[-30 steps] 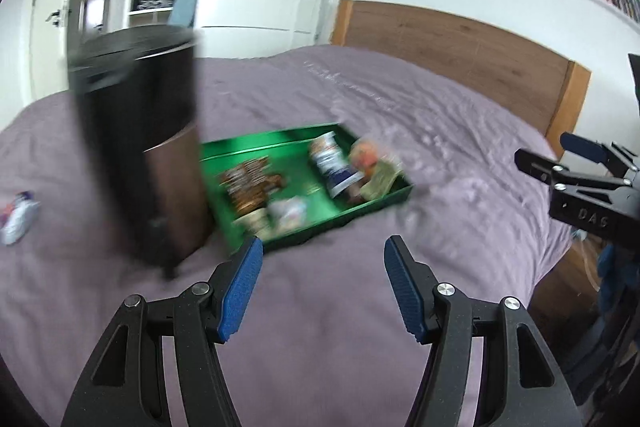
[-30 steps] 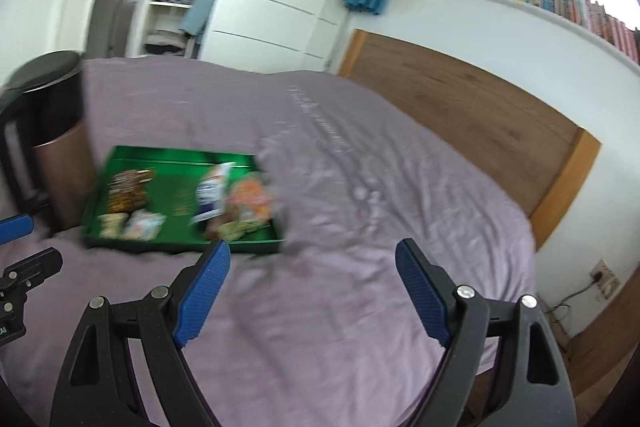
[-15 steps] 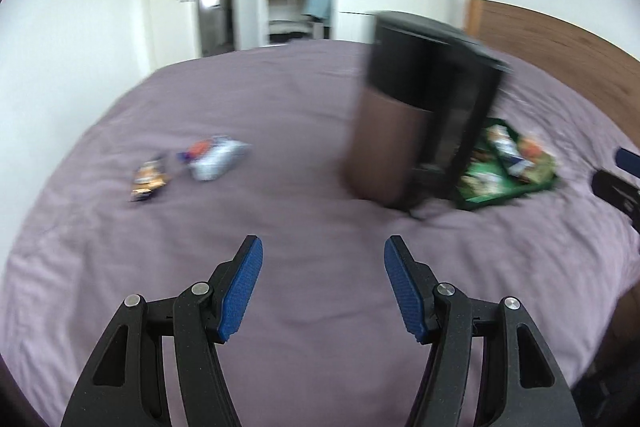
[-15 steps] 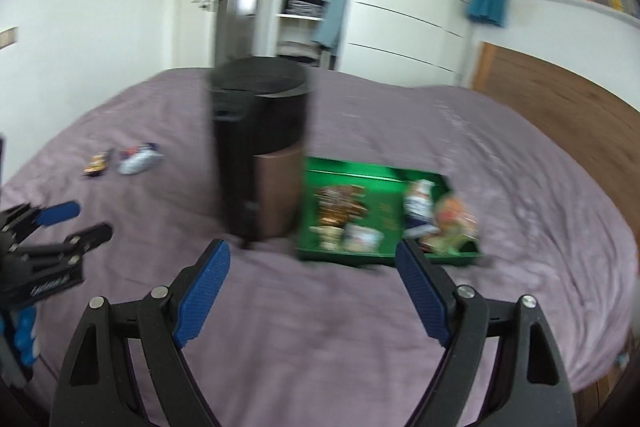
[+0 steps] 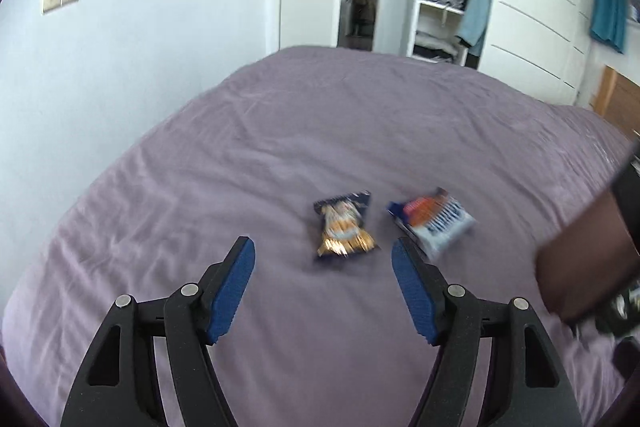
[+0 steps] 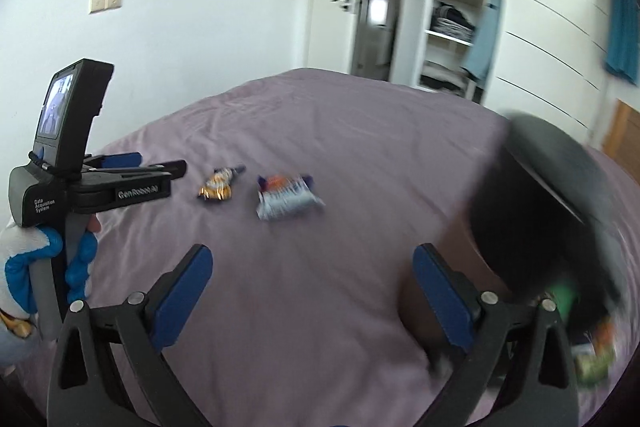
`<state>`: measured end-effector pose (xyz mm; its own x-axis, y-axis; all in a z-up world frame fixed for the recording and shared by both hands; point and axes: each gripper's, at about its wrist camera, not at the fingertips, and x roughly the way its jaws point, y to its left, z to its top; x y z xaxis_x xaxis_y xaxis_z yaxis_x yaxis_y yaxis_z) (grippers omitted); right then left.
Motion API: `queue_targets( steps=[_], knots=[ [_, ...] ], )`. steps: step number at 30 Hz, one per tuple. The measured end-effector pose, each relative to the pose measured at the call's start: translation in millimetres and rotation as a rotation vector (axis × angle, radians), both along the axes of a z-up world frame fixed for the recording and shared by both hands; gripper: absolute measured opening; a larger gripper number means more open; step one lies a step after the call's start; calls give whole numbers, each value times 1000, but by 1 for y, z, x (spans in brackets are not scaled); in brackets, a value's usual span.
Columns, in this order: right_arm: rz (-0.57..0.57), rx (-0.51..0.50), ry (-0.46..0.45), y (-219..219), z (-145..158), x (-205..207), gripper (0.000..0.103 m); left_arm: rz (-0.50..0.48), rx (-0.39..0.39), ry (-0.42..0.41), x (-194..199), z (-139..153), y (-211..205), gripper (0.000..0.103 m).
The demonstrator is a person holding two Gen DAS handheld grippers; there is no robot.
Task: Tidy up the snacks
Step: 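Close the left tool on the dark Butter cookie pack while the right tool grasps the Cnep wafer pack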
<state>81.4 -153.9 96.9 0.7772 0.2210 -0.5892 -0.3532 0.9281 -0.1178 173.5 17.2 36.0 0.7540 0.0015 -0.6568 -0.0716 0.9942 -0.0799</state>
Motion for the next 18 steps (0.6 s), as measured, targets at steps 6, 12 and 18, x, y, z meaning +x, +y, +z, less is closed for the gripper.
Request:
queue_targets(
  steps=[6,12,18],
  knots=[
    [89,-81,67,38,-42,90,103,-36,-21,92,54,-31,3,65],
    [135,-120,119,58,-78,133,103,-82,42,136,79,-58,-9,65],
    [146,-118,144,62,-98,154,103,-75,0,166,94,-70,-6,64]
  ],
)
